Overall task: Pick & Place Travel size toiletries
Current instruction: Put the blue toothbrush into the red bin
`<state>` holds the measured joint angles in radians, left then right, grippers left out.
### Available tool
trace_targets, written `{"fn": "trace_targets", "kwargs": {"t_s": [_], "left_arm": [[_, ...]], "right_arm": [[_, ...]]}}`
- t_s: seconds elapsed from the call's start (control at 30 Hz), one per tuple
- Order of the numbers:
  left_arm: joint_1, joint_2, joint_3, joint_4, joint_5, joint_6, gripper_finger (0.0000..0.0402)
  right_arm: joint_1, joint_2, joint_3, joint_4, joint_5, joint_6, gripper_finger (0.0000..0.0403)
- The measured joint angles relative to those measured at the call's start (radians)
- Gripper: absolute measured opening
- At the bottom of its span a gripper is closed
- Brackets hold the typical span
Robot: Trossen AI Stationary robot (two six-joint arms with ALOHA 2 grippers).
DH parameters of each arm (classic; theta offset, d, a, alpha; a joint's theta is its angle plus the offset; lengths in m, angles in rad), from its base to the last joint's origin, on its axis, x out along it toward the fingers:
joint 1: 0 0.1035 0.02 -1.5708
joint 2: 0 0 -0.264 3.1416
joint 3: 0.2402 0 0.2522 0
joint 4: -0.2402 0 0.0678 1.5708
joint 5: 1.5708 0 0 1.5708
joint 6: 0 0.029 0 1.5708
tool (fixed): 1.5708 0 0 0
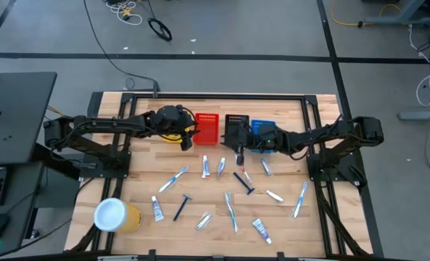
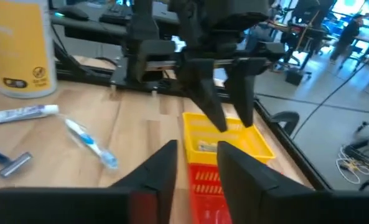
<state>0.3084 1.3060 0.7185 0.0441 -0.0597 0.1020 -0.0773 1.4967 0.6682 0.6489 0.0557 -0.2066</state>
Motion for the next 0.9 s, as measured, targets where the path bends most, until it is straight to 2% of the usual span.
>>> {"fn": "trace_targets", "kwargs": {"t_s": [0.2,0.47,0.73,0.9], "left_arm": [[0.000,0.000,0.000,0.000,0.000,0.000,0.0160],[0.000,0.000,0.000,0.000,0.000,0.000,0.0160],[0.000,0.000,0.000,0.000,0.000,0.000,0.0160],[0.000,0.000,0.000,0.012,0.000,-0.040,0.0160]], "right_arm": [[-0.004,0.000,0.000,-0.017,0.010,0.147,0.0165],[-0.004,0.000,0.000,-0.109,0.015,0.238,0.0165],[0.008,0.000,0.000,-0.237,-0.014,0.436,0.0165],[0.014,0.000,0.000,-0.278,-0.003,0.453,0.0165]]}}
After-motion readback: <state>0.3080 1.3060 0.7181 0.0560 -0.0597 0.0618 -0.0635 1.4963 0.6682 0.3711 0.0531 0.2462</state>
